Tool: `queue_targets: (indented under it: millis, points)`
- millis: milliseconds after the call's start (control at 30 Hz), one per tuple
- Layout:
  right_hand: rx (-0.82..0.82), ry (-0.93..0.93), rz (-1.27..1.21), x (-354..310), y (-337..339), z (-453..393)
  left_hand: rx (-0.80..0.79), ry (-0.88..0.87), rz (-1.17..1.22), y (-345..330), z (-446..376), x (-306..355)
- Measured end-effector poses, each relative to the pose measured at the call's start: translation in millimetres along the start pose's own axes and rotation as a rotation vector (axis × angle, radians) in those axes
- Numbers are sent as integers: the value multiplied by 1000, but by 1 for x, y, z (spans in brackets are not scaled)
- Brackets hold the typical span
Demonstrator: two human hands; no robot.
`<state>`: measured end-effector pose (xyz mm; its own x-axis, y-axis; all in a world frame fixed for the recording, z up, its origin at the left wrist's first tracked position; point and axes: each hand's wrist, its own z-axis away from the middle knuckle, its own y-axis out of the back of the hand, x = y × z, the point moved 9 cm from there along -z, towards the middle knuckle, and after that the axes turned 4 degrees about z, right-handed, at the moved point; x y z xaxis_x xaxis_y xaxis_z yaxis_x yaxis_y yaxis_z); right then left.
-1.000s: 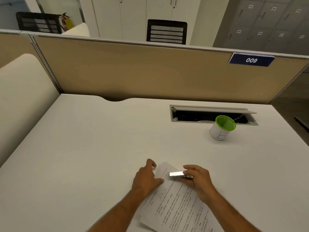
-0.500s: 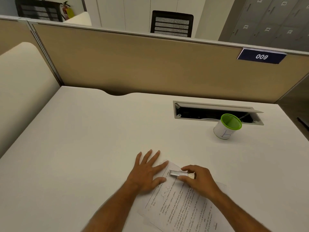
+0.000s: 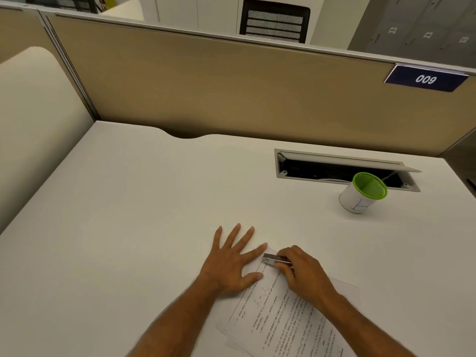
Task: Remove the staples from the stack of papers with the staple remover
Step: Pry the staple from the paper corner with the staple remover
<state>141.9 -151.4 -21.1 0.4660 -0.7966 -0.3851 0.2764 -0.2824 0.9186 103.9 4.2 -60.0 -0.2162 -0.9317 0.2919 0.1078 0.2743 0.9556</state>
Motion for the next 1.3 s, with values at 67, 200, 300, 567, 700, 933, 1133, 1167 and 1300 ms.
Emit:
queue_targets:
  millis: [67, 200, 300, 567, 700, 933, 1133, 1167, 1300]
  points:
    - [13, 14, -2, -2, 0, 0, 9, 12, 13, 0, 0, 0]
    - [4, 30, -15, -2, 0, -1, -6, 31, 15, -1, -1, 0]
    - [2, 30, -6, -3, -1, -2, -9, 36, 9, -1, -1, 0]
    - [-3, 78, 28, -6, -1, -3, 15, 28, 3, 1, -1, 1]
    - [-21, 108, 68, -8, -3, -5, 19, 21, -3, 2, -2, 2]
    - [-30, 125, 98, -7, -5, -8, 13, 23, -6, 2, -1, 1]
    - [-23, 135, 47, -8, -1, -7, 9, 25, -4, 2, -2, 1]
    - [-20, 141, 39, -8, -1, -7, 6, 27, -2, 1, -1, 1]
    - [6, 192, 32, -14, 2, -6, 11, 23, -4, 1, -2, 2]
